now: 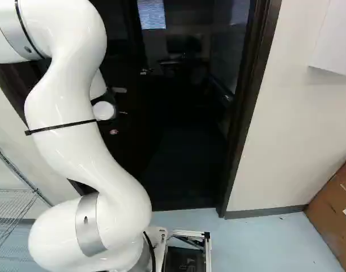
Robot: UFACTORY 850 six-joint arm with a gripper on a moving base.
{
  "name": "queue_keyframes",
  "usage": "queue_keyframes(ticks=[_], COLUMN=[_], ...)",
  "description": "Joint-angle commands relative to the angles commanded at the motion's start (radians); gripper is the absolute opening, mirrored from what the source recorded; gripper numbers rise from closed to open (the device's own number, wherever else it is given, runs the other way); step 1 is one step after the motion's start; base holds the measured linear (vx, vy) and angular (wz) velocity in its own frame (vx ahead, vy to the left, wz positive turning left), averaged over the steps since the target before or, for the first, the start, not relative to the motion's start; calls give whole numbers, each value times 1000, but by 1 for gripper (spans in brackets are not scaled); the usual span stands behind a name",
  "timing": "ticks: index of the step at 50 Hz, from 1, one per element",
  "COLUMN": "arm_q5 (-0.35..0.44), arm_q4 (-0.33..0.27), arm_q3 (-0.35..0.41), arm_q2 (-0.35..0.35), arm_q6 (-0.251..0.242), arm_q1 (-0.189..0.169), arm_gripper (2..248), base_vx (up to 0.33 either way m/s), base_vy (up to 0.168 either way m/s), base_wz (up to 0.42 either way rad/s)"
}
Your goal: Open the door and move inside
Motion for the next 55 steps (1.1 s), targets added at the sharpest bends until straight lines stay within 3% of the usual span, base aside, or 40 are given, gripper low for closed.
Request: queue_keyframes(ticks=[55], arm_q5=[0], arm_q4=[-66], arm_q3=[-67], arm_q2=[-52], arm_q6=[0], arm_q1=[58], arm_gripper=[247], base_vx=[0], base_vy=[0], base_wz=[0])
